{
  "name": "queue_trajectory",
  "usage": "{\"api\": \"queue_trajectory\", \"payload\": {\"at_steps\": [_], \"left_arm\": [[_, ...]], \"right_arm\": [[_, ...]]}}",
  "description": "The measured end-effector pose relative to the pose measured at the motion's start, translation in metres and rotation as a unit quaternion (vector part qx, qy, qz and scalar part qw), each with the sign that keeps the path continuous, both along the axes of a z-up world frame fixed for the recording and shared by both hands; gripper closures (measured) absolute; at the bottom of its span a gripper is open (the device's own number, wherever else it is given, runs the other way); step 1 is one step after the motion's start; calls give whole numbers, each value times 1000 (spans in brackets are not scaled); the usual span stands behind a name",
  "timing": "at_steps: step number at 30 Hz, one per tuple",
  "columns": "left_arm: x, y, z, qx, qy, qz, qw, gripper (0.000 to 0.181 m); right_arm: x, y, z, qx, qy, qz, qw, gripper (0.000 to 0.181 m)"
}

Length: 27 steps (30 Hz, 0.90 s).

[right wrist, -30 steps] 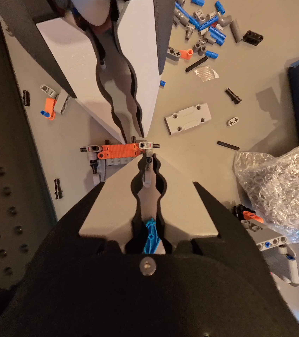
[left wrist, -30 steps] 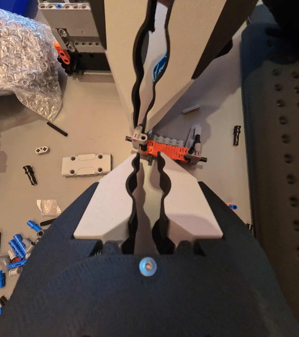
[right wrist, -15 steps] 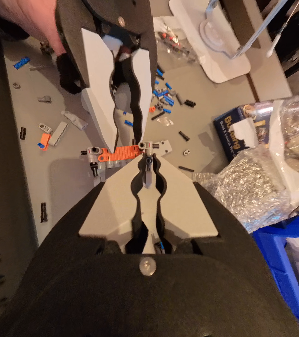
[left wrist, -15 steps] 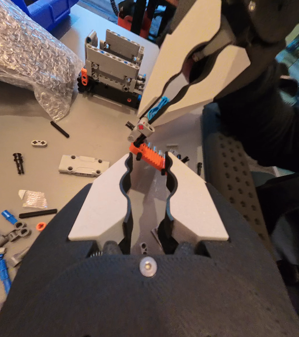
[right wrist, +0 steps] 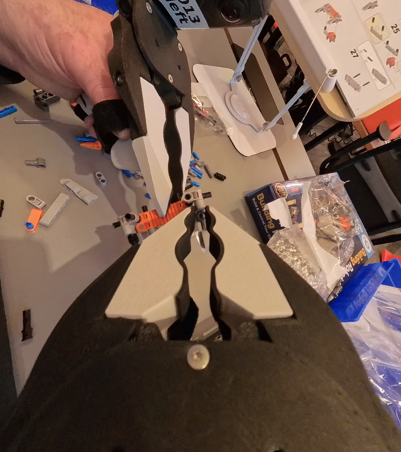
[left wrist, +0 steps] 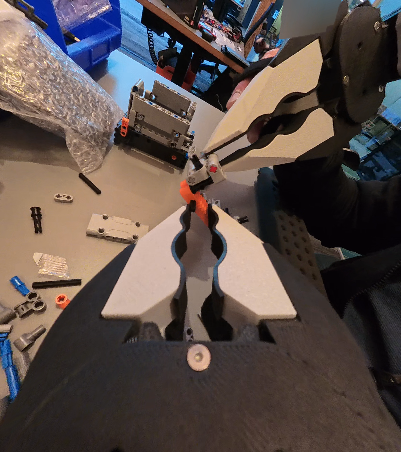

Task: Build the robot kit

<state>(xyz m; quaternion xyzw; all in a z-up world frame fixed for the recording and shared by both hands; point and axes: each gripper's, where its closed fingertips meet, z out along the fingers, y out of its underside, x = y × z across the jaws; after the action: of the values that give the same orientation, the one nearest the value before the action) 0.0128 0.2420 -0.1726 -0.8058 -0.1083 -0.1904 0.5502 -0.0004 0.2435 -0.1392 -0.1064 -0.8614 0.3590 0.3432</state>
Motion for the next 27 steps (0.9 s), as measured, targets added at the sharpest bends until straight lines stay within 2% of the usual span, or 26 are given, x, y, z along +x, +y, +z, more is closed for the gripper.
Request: {"api": "queue_trajectory", "payload": {"at_steps": [12,27], "left_arm": [[-8,-7,10,-4,50,26,998,176],[-11,-14,13,-29,116,39,992,177]], "right_arm": [[0,-6,10,-48,0,8,999,164],[4,-6,13,-126,-56,28,990,152]]}}
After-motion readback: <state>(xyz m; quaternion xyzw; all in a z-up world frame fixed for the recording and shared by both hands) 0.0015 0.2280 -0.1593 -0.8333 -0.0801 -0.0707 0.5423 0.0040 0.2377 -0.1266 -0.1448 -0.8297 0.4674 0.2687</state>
